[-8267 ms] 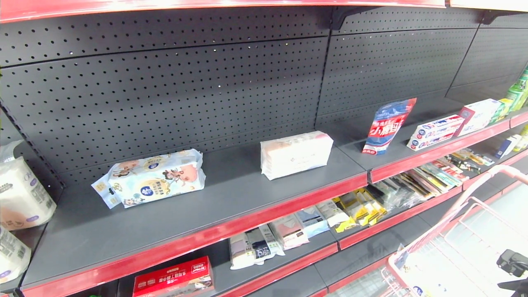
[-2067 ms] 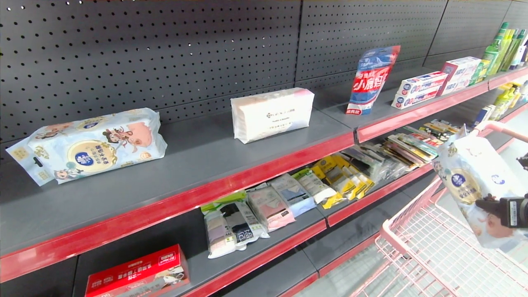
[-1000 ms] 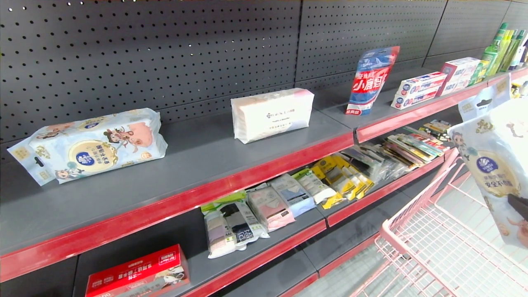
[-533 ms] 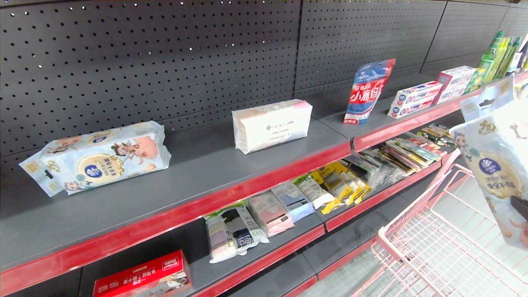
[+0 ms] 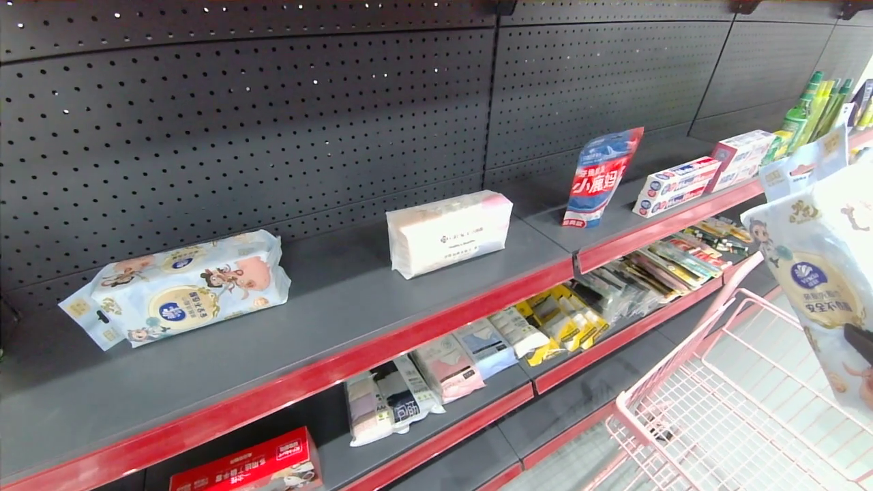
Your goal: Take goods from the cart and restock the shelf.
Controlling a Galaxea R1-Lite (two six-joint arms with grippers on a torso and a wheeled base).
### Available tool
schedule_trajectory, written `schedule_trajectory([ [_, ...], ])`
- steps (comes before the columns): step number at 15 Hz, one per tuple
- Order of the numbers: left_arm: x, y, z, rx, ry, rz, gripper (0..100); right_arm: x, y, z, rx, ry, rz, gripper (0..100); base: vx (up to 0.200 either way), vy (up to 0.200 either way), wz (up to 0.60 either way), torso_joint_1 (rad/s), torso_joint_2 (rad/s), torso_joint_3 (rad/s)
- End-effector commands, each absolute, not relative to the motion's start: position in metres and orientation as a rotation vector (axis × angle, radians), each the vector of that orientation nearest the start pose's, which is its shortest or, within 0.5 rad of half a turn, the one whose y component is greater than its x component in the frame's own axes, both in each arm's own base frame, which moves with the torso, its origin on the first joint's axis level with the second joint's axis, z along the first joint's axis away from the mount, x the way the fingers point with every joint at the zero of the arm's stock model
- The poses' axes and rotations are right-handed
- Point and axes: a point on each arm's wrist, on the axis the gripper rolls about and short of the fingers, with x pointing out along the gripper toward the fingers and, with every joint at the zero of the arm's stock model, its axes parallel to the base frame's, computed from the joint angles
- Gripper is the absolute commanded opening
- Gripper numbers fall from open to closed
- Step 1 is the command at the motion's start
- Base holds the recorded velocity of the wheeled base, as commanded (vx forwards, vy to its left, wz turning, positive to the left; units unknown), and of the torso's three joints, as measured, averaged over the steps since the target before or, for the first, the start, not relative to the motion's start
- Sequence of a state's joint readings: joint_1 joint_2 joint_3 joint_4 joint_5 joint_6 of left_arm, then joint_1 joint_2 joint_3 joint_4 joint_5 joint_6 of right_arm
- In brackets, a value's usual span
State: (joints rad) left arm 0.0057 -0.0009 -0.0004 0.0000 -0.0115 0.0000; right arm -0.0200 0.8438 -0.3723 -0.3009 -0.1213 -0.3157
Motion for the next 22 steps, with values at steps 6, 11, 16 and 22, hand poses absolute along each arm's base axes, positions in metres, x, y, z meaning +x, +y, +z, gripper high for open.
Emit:
schedule_trajectory([
  [6, -0.0228, -0.0004, 0.0755, 0.000, 0.000, -0.005, 100, 0.0928, -0.0044, 0.1936, -0.324, 0.199, -0.107, 0, 0.000, 0.000, 0.00, 0.167, -0.36, -0.190],
  [11, -0.0228, -0.0004, 0.0755, 0.000, 0.000, -0.005, 100, 0.0946, -0.0042, 0.1956, -0.336, 0.198, -0.103, 0, 0.000, 0.000, 0.00, 0.167, -0.35, -0.179],
  [16, -0.0228, -0.0004, 0.0755, 0.000, 0.000, -0.006, 100, 0.0940, -0.0044, 0.1935, -0.351, 0.206, -0.103, 0, 0.000, 0.000, 0.00, 0.086, -0.18, -0.086],
  [22, -0.0228, -0.0004, 0.0755, 0.000, 0.000, -0.006, 100, 0.0946, -0.0042, 0.1932, -0.364, 0.209, -0.098, 0, 0.000, 0.000, 0.60, 0.003, 0.00, 0.001],
])
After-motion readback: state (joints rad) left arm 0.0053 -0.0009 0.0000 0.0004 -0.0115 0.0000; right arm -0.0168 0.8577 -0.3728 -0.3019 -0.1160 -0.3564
